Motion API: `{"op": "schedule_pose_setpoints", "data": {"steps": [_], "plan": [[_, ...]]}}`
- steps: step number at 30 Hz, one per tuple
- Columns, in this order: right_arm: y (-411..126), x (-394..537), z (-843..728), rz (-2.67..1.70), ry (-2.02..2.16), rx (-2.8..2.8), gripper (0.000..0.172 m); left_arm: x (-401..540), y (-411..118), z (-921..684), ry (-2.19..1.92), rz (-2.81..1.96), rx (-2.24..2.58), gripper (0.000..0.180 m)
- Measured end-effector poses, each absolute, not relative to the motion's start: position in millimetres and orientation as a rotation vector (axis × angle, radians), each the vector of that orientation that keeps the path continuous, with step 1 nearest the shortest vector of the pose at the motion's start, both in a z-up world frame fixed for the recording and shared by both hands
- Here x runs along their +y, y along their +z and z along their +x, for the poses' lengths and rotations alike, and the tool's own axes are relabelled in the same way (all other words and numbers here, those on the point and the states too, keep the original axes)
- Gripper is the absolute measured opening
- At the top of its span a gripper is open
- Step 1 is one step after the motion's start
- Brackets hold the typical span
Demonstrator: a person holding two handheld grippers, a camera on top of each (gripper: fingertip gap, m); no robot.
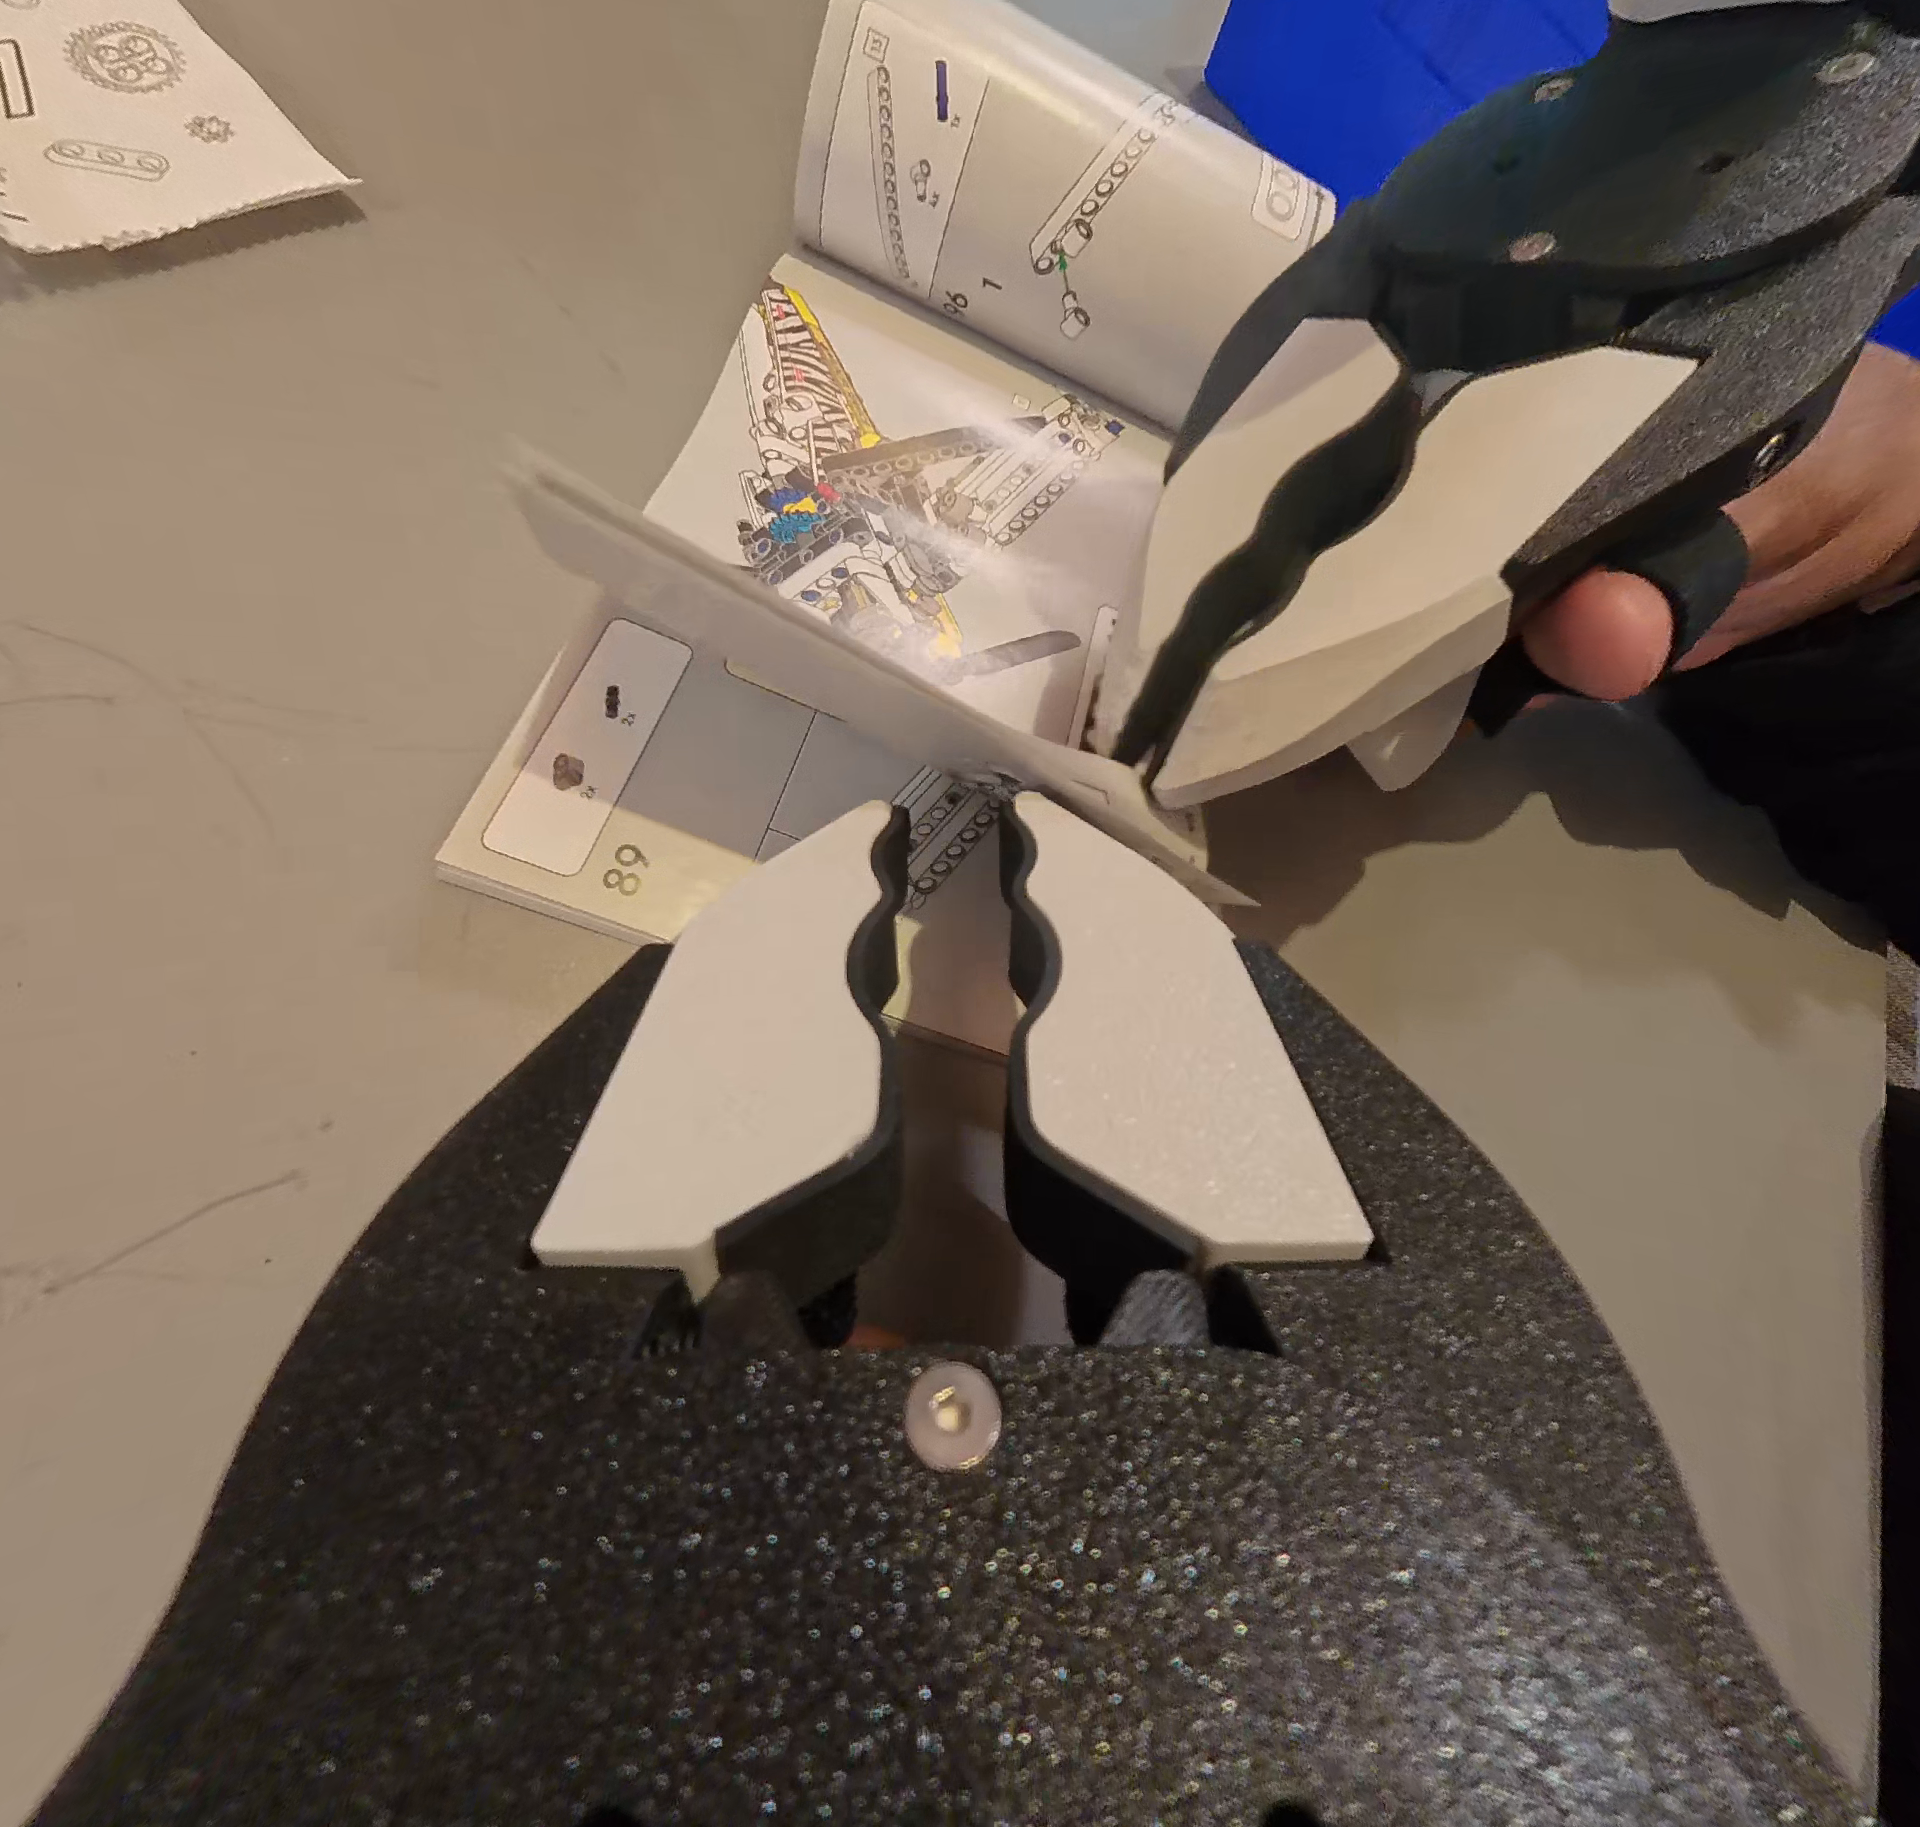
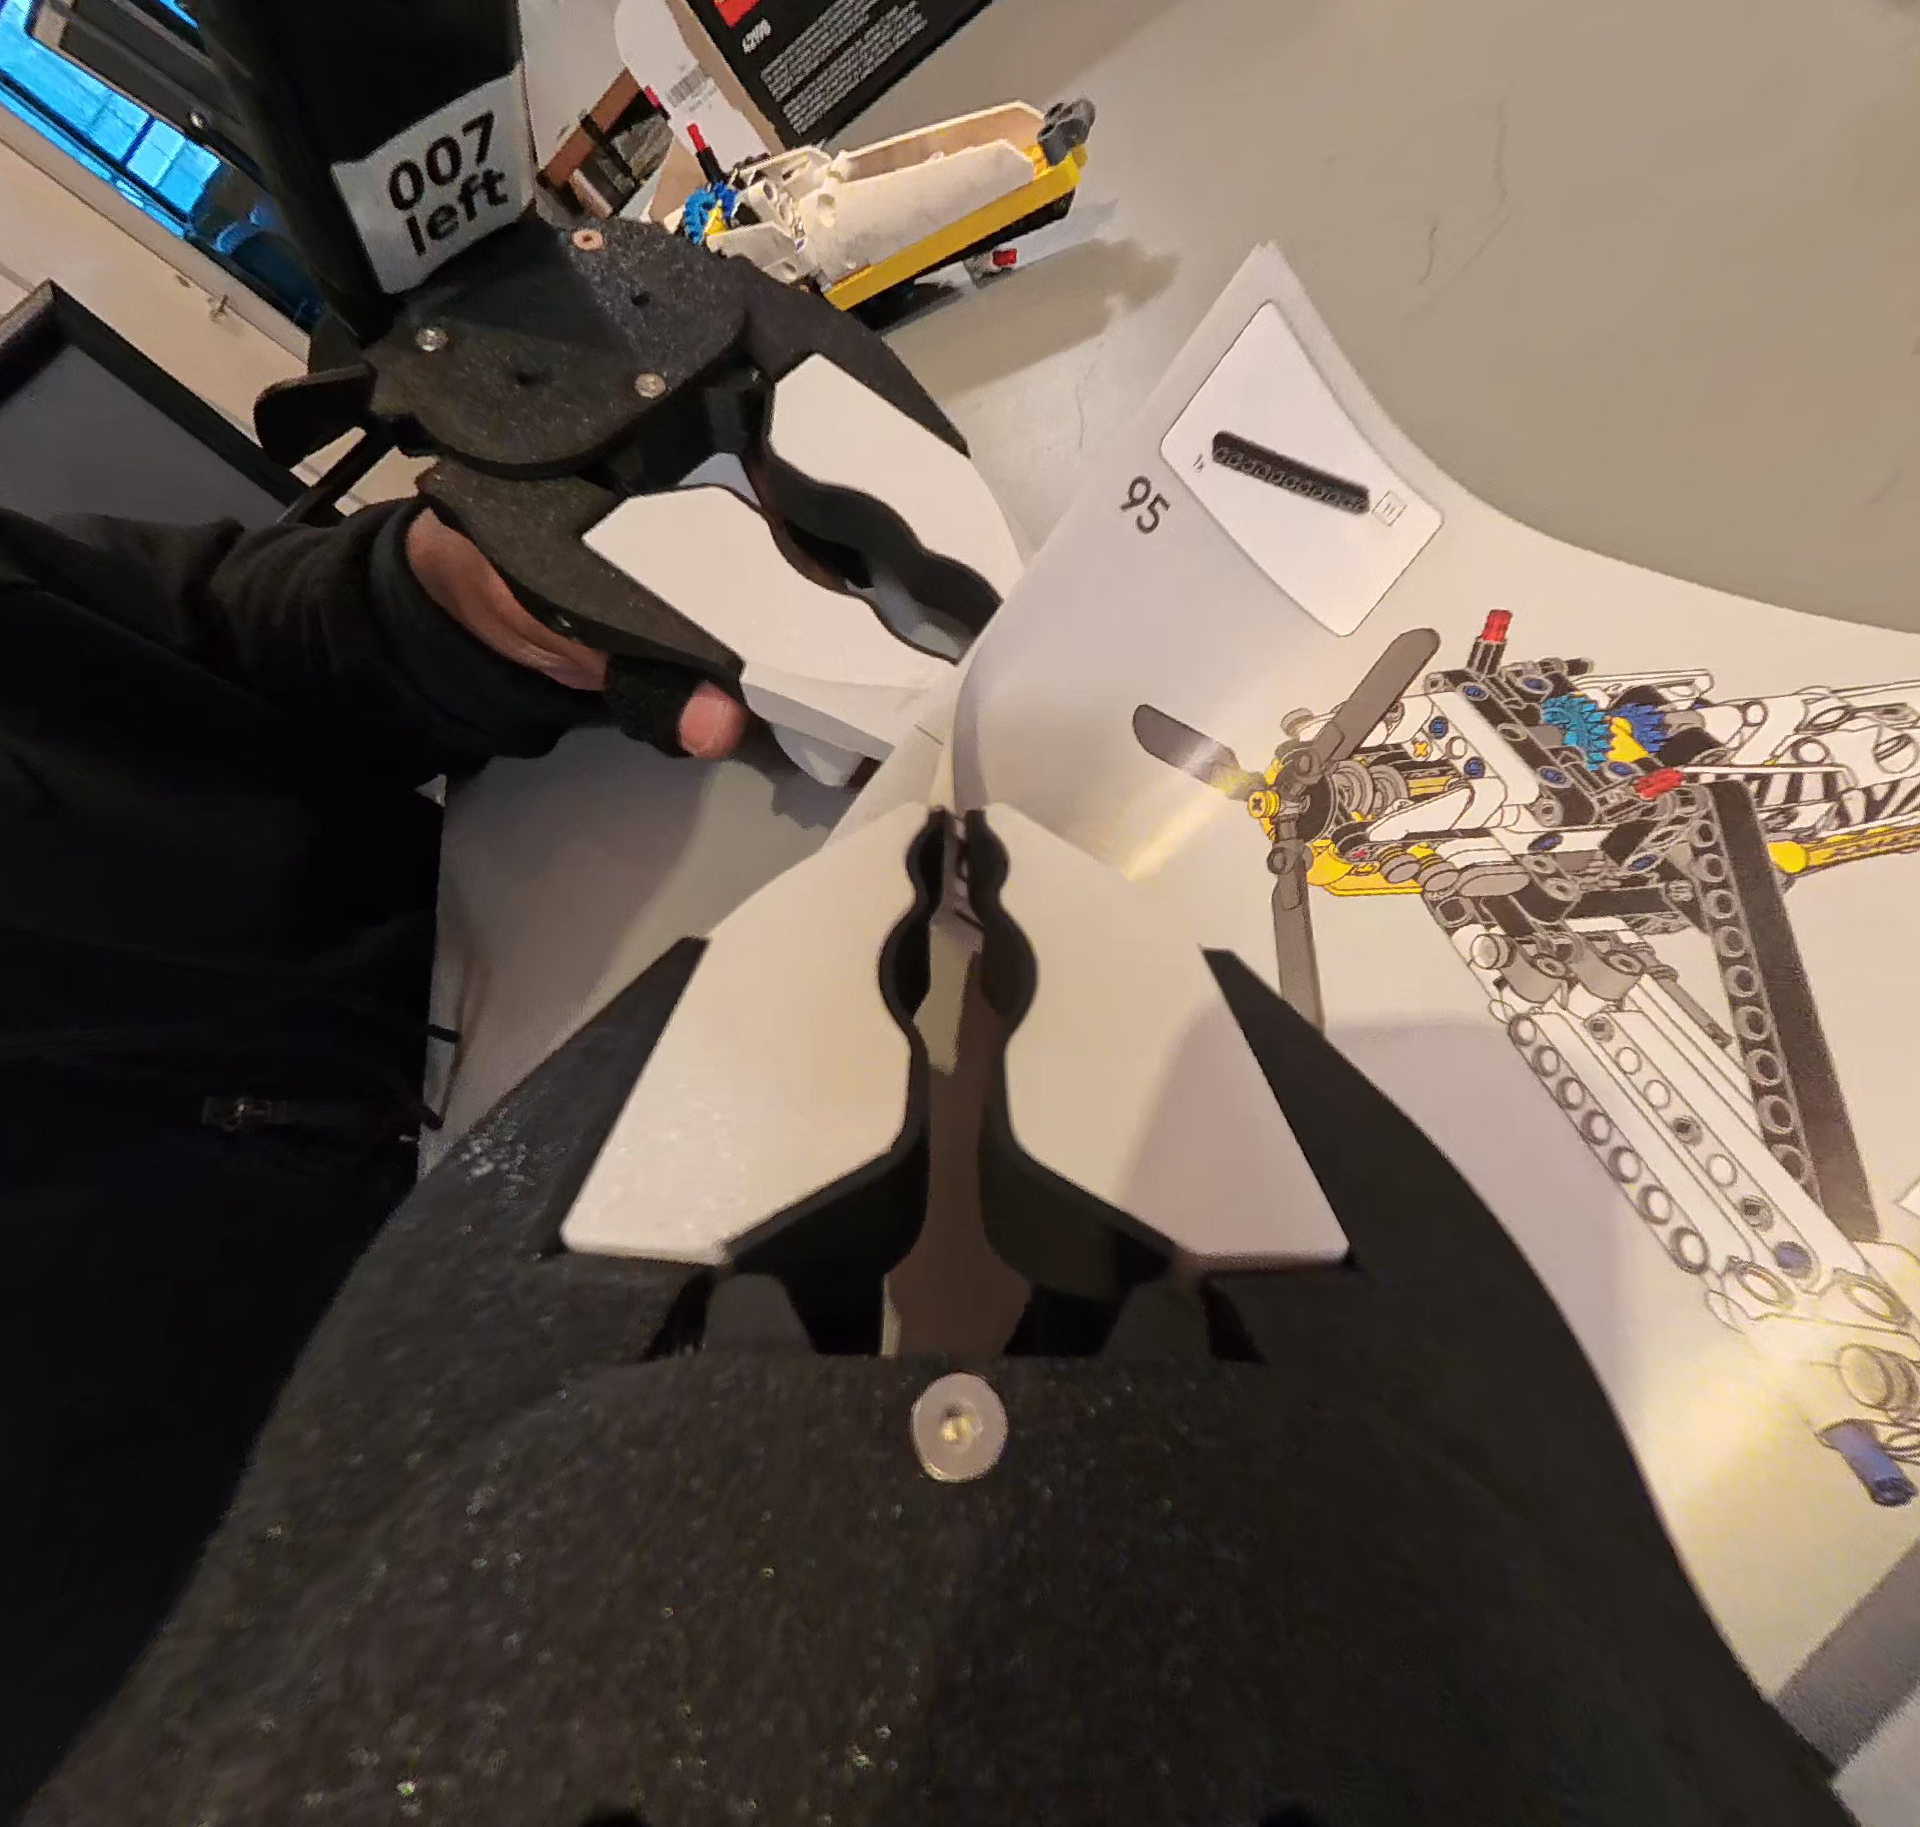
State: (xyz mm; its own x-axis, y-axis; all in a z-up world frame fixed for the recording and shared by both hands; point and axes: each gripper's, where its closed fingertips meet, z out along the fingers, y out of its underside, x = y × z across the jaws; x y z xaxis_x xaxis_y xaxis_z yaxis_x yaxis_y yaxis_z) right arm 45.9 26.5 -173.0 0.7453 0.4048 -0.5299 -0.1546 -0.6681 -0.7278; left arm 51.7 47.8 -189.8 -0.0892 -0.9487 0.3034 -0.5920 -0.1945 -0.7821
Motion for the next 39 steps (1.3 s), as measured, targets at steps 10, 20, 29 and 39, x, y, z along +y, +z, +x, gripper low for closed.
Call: {"op": "schedule_pose_setpoints", "data": {"steps": [10,20,29,39], "plan": [[-167.1,25.0,45.7,-2.123,0.866,-0.207,0.0,53.3,-189.4,49.5,-1.193,-1.8,1.653,0.019],[-162.0,26.4,50.6,-2.101,0.854,-0.185,0.0,86.9,-169.9,38.0,-1.112,-1.789,1.563,0.024],[-155.3,27.8,45.2,-2.072,0.85,-0.201,0.0,58.7,-194.9,43.7,-1.103,-1.793,1.733,0.024],[-149.6,24.0,37.2,-2.037,0.693,-0.33,0.032,41.6,-202.3,56.7,-1.057,-1.766,1.8,0.019]]}}
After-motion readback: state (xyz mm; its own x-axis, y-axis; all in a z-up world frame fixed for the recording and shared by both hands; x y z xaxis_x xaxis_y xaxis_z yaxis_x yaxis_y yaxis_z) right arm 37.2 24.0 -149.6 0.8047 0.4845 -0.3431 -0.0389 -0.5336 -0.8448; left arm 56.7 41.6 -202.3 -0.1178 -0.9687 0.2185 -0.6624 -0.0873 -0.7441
